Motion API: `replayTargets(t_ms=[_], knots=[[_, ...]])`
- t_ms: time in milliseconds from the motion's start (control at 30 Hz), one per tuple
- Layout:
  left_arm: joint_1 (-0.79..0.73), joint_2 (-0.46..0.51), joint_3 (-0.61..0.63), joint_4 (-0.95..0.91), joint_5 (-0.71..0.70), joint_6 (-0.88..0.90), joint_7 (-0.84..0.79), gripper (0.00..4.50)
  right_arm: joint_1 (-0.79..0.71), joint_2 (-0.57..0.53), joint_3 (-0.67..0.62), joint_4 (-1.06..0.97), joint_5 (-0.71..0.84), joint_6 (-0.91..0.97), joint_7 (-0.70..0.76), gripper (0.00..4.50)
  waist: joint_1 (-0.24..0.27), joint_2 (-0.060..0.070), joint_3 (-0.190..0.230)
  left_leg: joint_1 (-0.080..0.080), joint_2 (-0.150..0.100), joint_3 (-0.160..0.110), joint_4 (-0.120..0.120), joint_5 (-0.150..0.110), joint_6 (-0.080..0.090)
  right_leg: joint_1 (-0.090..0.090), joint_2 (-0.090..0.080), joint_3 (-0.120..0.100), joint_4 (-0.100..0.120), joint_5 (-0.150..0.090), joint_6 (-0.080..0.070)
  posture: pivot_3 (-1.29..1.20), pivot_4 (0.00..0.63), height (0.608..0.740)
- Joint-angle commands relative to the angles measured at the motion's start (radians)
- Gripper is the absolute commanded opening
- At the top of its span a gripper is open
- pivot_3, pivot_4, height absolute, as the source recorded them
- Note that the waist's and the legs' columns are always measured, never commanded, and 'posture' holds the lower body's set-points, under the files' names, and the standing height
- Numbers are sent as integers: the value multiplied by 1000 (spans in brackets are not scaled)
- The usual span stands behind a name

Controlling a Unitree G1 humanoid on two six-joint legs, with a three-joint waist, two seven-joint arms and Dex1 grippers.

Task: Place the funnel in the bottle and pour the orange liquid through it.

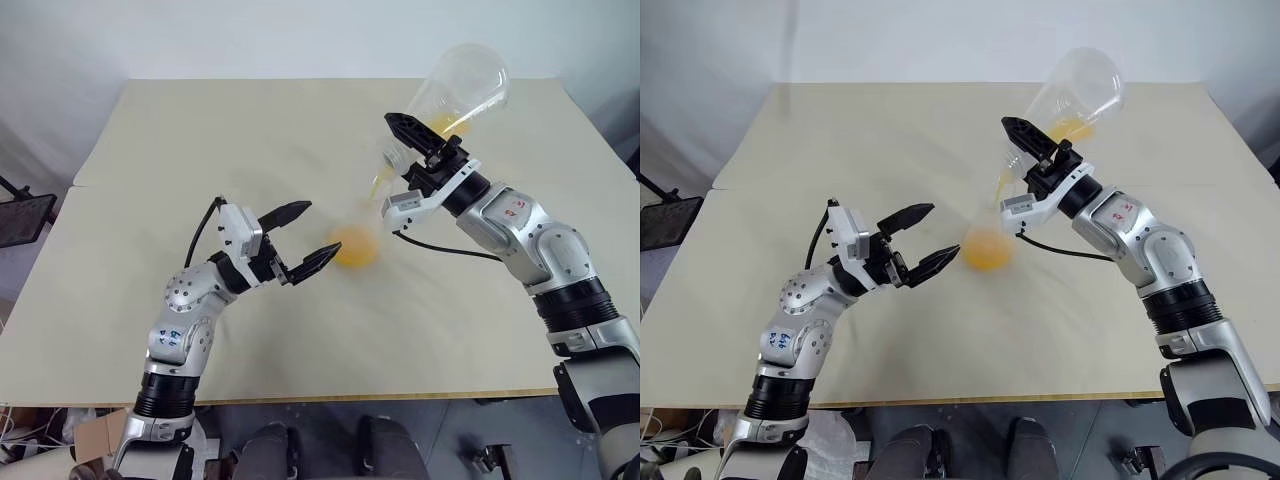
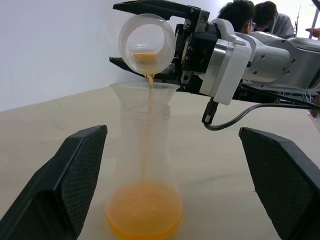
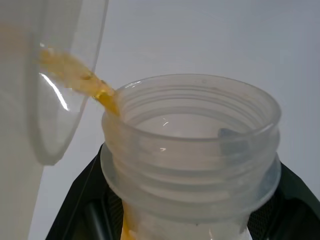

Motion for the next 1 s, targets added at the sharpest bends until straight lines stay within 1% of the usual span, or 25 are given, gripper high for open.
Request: replayTargets(t_ms=[33, 1000], knots=[[-12, -6, -1, -17, 1, -26, 6, 4500, -30, -18, -11, -21, 3, -1, -21, 2501, 0, 0, 0, 0, 0, 0, 0, 0, 0, 0, 0, 0, 0, 0, 0, 0, 150, 740], [-9, -16, -10, -17, 3, -38, 15, 4500, -33, -18, -12, -32, -8, -3, -26, 2501, 0, 0, 0, 0, 0, 0, 0, 0, 0, 0, 0, 0, 0, 0, 0, 0, 150, 740]])
